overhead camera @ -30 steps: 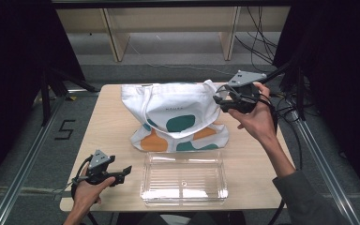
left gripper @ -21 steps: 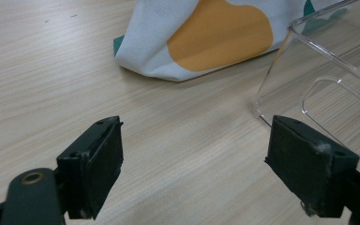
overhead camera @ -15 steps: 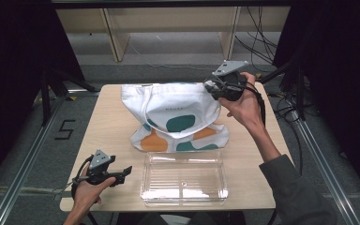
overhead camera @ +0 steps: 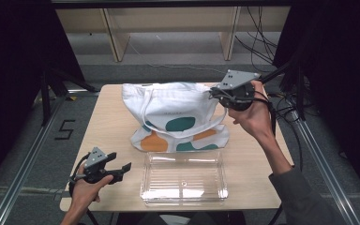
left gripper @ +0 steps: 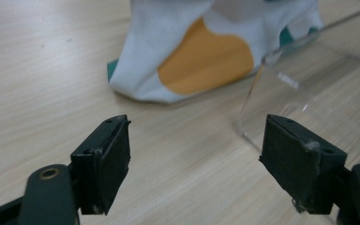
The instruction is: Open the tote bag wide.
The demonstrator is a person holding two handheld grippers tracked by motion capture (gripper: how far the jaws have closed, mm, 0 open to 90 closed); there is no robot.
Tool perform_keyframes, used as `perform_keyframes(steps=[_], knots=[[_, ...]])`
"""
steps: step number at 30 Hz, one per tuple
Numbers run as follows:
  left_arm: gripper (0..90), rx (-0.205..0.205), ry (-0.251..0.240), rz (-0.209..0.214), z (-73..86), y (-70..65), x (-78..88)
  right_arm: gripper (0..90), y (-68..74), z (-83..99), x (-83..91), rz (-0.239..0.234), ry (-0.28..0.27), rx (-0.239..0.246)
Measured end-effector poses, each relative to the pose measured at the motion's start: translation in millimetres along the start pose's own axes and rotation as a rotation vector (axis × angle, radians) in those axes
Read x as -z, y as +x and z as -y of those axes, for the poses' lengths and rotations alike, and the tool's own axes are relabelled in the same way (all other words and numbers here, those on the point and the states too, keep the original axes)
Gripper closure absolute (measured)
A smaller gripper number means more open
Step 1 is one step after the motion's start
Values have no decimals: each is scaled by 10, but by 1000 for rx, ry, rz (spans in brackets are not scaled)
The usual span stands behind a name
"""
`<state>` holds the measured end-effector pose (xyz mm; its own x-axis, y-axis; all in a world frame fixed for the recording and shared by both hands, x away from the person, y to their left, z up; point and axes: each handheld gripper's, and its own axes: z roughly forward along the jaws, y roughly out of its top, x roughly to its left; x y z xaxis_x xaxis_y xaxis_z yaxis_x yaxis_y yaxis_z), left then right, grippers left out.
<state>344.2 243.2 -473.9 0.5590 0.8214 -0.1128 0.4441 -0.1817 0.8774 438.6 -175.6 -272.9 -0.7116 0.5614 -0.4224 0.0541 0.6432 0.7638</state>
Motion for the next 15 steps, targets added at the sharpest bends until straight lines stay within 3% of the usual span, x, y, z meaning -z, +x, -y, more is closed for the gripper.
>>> perform_keyframes(steps=[2,3,5,7,8,11,13,14,15], knots=[[233,15,-31,7,-87,-7,38,878,78,64,25,-14,-8,1],[231,-7,-38,1,-154,-10,68,879,97,87,23,-21,-13,7],[232,-11,-51,7,-212,-14,86,879,127,127,20,-32,-16,7],[233,-23,-84,9,-406,-31,145,882,180,215,8,-46,-18,2],[236,-23,-84,9,-406,-31,145,882,180,215,8,-46,-18,2],[248,-57,-129,8,-767,-46,130,885,197,314,-36,-60,-27,-12],[270,-54,-135,18,-850,-45,101,885,194,340,-48,-65,-29,-14],[272,-51,-129,49,-985,-42,37,885,198,348,-51,-66,-35,-16],[280,-51,-123,51,-1056,-47,10,885,204,354,-51,-66,-39,-18]])
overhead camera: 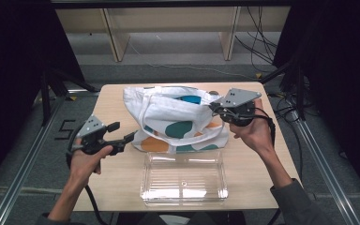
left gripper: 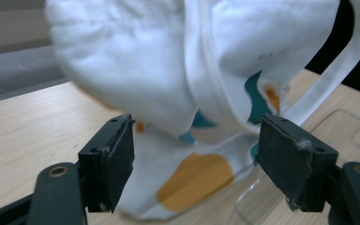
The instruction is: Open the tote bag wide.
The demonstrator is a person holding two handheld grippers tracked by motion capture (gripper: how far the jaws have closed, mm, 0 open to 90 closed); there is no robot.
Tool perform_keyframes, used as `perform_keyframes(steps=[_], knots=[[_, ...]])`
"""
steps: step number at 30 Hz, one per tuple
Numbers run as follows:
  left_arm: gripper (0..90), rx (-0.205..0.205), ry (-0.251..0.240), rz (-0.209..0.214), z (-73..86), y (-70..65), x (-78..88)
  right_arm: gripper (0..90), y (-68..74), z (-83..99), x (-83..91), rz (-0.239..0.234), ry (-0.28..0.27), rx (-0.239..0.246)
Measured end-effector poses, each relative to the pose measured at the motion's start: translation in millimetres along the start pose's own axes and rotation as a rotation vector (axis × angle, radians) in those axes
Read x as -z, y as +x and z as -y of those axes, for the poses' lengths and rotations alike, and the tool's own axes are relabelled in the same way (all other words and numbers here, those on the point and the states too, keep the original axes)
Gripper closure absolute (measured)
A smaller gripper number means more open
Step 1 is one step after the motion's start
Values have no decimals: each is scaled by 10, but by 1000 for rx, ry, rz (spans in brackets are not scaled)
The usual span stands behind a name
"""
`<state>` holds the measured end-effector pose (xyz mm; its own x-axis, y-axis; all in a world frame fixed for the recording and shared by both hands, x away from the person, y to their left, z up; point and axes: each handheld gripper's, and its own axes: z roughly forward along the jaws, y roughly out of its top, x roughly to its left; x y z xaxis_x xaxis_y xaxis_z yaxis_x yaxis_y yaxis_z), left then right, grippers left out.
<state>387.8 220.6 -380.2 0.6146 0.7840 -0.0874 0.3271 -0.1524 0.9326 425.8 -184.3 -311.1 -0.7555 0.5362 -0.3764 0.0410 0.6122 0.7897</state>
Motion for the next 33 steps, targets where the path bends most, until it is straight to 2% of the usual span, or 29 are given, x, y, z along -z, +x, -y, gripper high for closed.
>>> perform_keyframes(steps=[3,5,7,8,10,12,15,17,18,21,24,27,31,32,33], knots=[[323,-16,23,11,-178,14,-127,885,24,31,-7,-15,-12,-5],[377,-6,43,34,-247,36,-200,885,46,58,-21,-27,-18,-10],[400,3,50,42,-269,48,-235,885,68,78,-35,-30,-27,-10],[415,9,75,59,-290,72,-297,885,79,87,-37,-32,-31,-18],[423,21,91,70,-290,91,-348,885,82,89,-42,-34,-37,-13],[436,32,91,86,-320,120,-427,885,93,102,-54,-46,-45,-15],[445,30,81,87,-393,123,-500,885,110,104,-62,-51,-46,-17],[525,25,83,95,-409,112,-517,885,113,102,-60,-51,-50,-18],[583,0,91,101,-435,80,-536,885,122,98,-55,-53,-50,-15],[731,-20,70,105,-447,48,-535,885,121,109,-68,-50,-48,-13],[803,-49,70,110,-433,53,-492,885,98,145,-82,-48,-47,-21],[820,-67,77,111,-408,50,-465,885,83,183,-109,-49,-41,-30],[828,-87,81,142,-314,-28,-389,885,76,233,-192,-48,-16,-34],[829,-115,86,161,-262,-104,-346,885,59,293,-284,-47,7,-58],[829,-133,87,159,-245,-130,-333,885,57,321,-316,-51,15,-73]])
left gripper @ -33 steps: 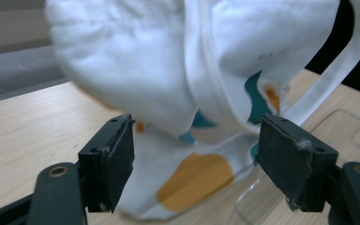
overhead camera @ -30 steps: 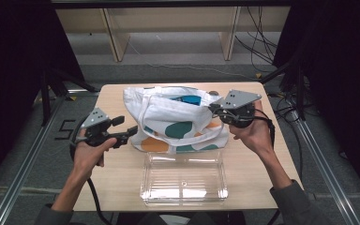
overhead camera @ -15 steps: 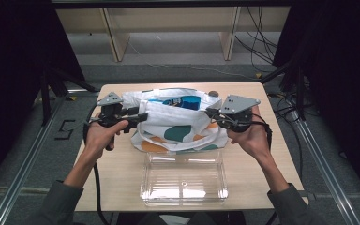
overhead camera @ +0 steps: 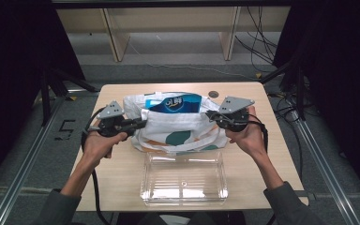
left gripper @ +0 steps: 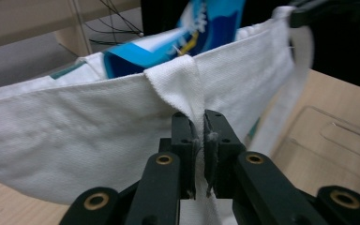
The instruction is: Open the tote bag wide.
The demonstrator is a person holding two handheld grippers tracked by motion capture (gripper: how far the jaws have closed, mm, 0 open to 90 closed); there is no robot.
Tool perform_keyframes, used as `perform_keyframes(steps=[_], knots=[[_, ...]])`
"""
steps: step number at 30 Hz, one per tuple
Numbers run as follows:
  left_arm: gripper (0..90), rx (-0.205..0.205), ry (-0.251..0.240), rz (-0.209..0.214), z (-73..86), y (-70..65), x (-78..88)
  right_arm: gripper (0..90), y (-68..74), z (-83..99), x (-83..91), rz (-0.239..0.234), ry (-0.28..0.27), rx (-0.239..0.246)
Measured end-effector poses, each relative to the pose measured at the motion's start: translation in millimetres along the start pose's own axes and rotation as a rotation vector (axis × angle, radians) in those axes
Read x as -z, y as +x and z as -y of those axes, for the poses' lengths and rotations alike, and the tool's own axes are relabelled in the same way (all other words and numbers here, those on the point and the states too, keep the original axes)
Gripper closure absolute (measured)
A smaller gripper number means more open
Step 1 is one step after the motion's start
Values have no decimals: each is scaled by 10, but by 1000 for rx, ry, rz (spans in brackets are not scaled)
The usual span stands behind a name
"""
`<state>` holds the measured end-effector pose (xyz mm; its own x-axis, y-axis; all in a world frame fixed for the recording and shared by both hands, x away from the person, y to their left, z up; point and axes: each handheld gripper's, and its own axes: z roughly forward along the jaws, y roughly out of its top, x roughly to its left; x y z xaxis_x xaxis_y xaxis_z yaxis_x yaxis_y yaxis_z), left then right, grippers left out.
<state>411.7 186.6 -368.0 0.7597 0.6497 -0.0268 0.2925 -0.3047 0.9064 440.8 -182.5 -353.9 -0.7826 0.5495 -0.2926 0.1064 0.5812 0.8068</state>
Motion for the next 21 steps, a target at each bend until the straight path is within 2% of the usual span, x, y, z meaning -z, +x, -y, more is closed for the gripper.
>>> perform_keyframes(steps=[1,2,3,5,6,7,8,9,10,11,13,15,16,17,19,21], knots=[[828,-25,8,-14,22,-20,-1,886,-11,27,-35,-7,7,0],[828,-25,8,-14,22,-20,-1,886,-11,27,-35,-7,7,0],[829,-29,28,-43,77,22,-45,885,-21,106,-144,-21,23,-15],[829,-3,45,-62,148,109,-136,886,-29,159,-224,-35,26,-17],[829,-8,71,-77,198,154,-205,885,-21,186,-261,-37,35,-30],[829,-9,82,-76,234,177,-253,886,-15,217,-302,-47,42,-41],[829,-5,106,-77,297,201,-325,886,-22,235,-333,-53,41,-27],[829,-5,106,-77,297,201,-325,886,-22,235,-333,-53,41,-27],[829,3,123,-69,387,219,-420,887,-15,304,-389,-63,53,-50],[829,-7,154,-52,443,242,-457,887,-12,327,-406,-68,61,-55],[829,3,164,-47,522,238,-515,887,-22,400,-456,-96,78,-63],[830,26,157,-37,624,216,-571,887,-30,456,-483,-99,87,-92],[830,6,183,-31,655,217,-578,887,-35,495,-502,-109,94,-105],[830,16,188,-30,678,201,-587,887,-30,523,-517,-121,96,-109],[832,-12,207,-29,713,191,-583,888,1,567,-543,-138,127,-100],[833,-11,223,-19,757,185,-590,888,21,610,-579,-155,147,-88]])
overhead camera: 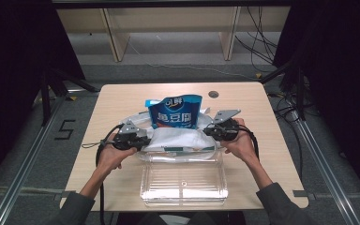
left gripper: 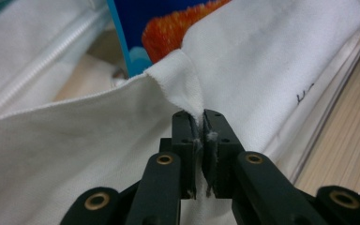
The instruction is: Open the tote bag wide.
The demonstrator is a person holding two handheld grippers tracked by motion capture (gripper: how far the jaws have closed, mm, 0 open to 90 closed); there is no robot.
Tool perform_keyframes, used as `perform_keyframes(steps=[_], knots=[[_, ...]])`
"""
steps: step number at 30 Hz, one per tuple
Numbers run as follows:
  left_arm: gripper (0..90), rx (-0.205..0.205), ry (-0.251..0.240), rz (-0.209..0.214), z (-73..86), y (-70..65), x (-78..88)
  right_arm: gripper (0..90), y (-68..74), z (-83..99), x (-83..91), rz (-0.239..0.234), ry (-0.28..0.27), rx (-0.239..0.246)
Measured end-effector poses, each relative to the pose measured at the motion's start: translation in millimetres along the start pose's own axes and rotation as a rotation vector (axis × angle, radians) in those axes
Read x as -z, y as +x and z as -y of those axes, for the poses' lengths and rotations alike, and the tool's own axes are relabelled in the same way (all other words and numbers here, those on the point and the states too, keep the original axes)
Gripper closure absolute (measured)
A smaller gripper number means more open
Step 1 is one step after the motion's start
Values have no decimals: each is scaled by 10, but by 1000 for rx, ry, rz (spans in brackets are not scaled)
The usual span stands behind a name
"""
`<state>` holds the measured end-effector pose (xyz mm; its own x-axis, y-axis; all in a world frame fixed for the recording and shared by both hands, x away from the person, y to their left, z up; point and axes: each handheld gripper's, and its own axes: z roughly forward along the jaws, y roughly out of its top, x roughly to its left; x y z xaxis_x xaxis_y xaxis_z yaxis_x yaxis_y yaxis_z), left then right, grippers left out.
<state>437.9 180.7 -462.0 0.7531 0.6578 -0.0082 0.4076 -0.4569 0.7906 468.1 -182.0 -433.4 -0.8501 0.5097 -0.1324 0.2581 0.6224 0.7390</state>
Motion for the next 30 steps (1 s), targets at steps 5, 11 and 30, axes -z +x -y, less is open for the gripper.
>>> perform_keyframes(steps=[5,11,30], knots=[[834,-8,49,2,86,39,-83,888,-17,71,-106,-15,41,-37],[834,11,94,20,196,44,-205,889,-77,241,-326,-72,111,-126],[476,4,81,0,137,42,22,656,-176,155,-61,-117,-43,-215]])
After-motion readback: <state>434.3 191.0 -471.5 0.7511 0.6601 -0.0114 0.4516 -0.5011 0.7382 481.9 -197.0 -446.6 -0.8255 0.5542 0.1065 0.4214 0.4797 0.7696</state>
